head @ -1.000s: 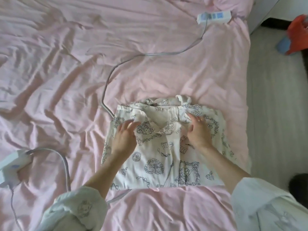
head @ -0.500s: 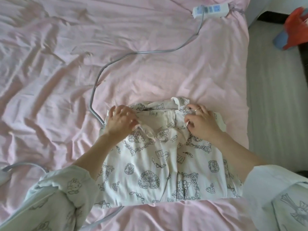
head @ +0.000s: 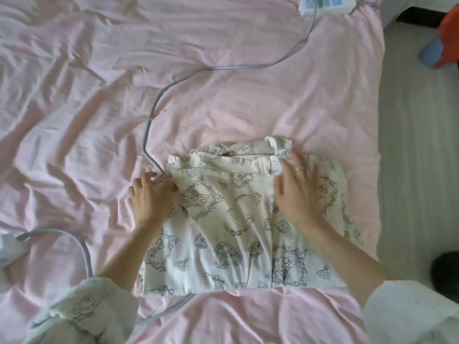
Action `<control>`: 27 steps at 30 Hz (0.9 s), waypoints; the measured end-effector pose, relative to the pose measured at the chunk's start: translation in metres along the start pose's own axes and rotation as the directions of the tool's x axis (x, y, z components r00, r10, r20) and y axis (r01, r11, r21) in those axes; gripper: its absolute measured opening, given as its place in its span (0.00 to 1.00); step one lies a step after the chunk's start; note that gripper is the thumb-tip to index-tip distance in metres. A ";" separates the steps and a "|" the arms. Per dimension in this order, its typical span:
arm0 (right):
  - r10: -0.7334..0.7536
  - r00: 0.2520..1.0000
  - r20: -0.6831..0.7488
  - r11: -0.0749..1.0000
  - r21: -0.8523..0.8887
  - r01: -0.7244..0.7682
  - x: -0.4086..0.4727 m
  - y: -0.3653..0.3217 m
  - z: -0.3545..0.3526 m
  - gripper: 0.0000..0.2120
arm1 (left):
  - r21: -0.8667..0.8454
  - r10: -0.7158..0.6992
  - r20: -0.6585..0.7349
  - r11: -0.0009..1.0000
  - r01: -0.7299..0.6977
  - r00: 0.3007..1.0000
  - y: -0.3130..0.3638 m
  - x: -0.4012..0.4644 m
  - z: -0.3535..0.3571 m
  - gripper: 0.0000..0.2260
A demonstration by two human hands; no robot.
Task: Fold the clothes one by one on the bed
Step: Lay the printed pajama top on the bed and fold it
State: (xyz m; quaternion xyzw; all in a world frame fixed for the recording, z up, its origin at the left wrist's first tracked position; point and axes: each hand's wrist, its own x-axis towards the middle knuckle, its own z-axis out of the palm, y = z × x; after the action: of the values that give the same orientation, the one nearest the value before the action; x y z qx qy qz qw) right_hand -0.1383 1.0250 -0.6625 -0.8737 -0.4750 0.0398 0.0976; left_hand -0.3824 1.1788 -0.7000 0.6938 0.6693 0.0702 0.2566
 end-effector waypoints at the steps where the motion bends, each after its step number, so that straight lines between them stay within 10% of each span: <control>1: -0.062 0.998 0.008 0.998 0.026 0.061 -0.012 -0.015 0.002 0.24 | -0.033 -0.043 -0.001 0.999 0.043 0.999 -0.005 -0.009 -0.001 0.22; 6: -0.245 0.969 0.033 0.943 0.241 0.230 -0.078 -0.076 0.026 0.17 | -0.133 -0.193 0.147 0.968 0.212 0.970 -0.025 -0.049 -0.004 0.24; 14: -0.117 0.981 0.157 0.968 0.239 0.077 -0.110 -0.065 0.033 0.23 | -0.105 -0.198 0.313 0.965 0.241 0.929 -0.037 -0.083 -0.011 0.20; 22: -0.042 0.974 0.224 0.998 -0.032 0.051 -0.114 -0.047 0.032 0.24 | -0.299 -0.194 0.038 0.934 0.196 0.980 -0.043 -0.078 -0.056 0.19; 27: -0.030 0.930 0.366 0.996 0.084 -0.001 -0.108 -0.047 0.018 0.26 | -0.419 -0.370 0.113 0.824 0.382 0.922 -0.041 -0.086 -0.051 0.17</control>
State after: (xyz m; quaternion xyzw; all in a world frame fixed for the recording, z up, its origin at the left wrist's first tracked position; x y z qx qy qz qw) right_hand -0.2386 0.9614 -0.6728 -0.8425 -0.4891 0.2214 0.0434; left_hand -0.4498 1.1083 -0.6536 0.4746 0.7566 0.1556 0.4220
